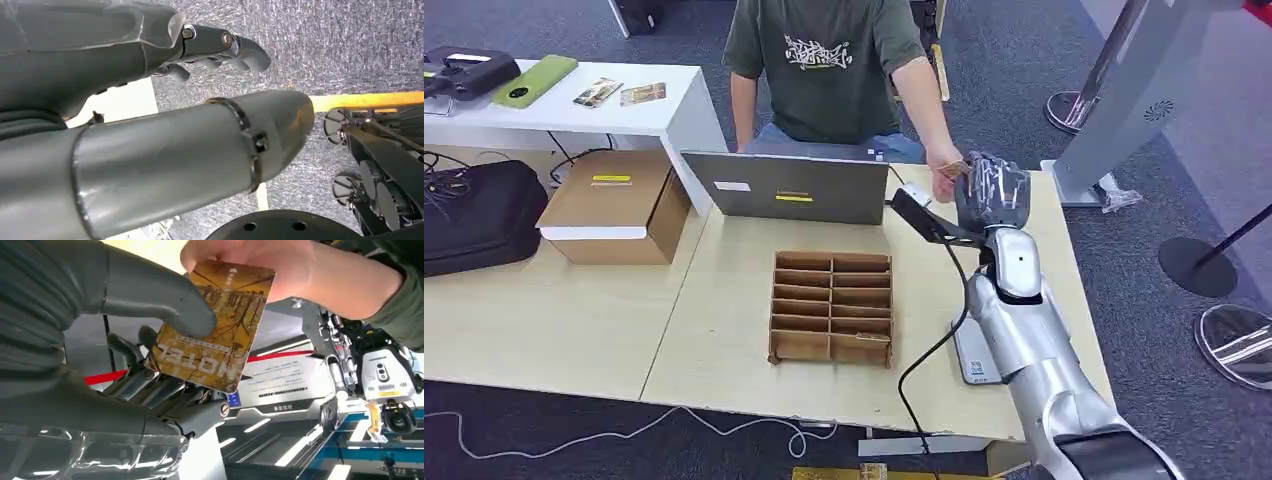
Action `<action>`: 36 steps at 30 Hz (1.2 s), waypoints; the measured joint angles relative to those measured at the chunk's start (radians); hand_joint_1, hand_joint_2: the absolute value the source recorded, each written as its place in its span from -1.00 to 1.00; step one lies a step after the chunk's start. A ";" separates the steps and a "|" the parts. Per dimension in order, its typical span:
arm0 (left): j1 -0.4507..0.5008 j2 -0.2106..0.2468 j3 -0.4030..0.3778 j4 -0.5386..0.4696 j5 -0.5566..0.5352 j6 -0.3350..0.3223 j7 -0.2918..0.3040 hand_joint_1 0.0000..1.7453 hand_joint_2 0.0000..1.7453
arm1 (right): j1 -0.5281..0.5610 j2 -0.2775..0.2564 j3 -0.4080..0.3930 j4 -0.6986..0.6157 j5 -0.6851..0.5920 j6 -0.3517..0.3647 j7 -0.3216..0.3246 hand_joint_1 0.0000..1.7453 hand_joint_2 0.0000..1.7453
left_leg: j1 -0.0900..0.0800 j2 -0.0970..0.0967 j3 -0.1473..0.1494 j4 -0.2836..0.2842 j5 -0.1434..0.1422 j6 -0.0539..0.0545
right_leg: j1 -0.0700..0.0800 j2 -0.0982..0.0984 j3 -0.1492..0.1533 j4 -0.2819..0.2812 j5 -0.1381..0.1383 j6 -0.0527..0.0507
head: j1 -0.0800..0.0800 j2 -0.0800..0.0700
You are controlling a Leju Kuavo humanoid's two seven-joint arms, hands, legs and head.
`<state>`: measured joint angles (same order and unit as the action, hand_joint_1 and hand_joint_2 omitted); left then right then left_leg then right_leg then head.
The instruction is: Pass the card to the sensor for recognition and then transmit it.
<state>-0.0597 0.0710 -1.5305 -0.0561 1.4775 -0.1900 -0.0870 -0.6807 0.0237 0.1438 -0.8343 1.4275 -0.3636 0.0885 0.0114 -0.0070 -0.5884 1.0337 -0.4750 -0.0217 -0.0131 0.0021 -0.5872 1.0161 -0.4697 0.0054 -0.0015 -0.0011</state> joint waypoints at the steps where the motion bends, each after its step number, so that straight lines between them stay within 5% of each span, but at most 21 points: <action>1: 0.000 0.000 0.000 0.000 -0.001 0.000 0.000 -1.00 -1.00 | 0.000 0.000 0.000 0.000 -0.002 -0.003 0.000 1.00 1.00 | 0.000 0.000 0.000 0.000 0.000 0.000 | 0.000 0.000 0.000 0.000 0.000 0.000 | 0.000 0.000; 13: 0.000 -0.007 0.000 0.000 0.006 0.006 0.000 -1.00 -1.00 | 0.038 0.011 -0.013 -0.059 -0.109 -0.021 -0.016 1.00 1.00 | 0.000 0.000 0.000 0.000 0.000 0.000 | 0.000 0.000 0.000 0.000 0.000 0.000 | 0.000 0.000; 17: 0.000 -0.014 0.000 0.000 0.006 0.014 0.000 -1.00 -1.00 | 0.125 0.035 -0.058 -0.196 -0.365 0.075 -0.041 1.00 1.00 | 0.000 -0.002 0.000 0.000 0.000 0.000 | 0.000 -0.001 0.000 0.000 -0.001 0.000 | 0.000 0.000; 23: -0.001 -0.019 0.000 0.000 0.006 0.019 0.001 -1.00 -1.00 | 0.289 0.048 -0.096 -0.399 -0.581 0.247 -0.036 1.00 1.00 | 0.000 -0.002 -0.001 0.000 -0.001 0.000 | 0.000 -0.002 0.000 -0.001 -0.001 0.000 | 0.000 0.000; 36: -0.003 -0.022 -0.001 0.000 0.013 0.026 0.003 -1.00 -1.00 | 0.513 0.048 -0.158 -0.631 -0.642 0.291 -0.014 1.00 1.00 | 0.000 -0.001 0.001 0.000 -0.001 0.000 | 0.000 -0.001 0.000 -0.001 -0.001 0.000 | 0.000 0.000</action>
<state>-0.0631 0.0492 -1.5312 -0.0561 1.4904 -0.1637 -0.0835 -0.1674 0.0713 -0.0137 -1.4650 0.7858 -0.0721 0.0740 0.0114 -0.0082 -0.5878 1.0336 -0.4762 -0.0216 -0.0131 0.0010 -0.5874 1.0149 -0.4709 0.0058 -0.0019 -0.0011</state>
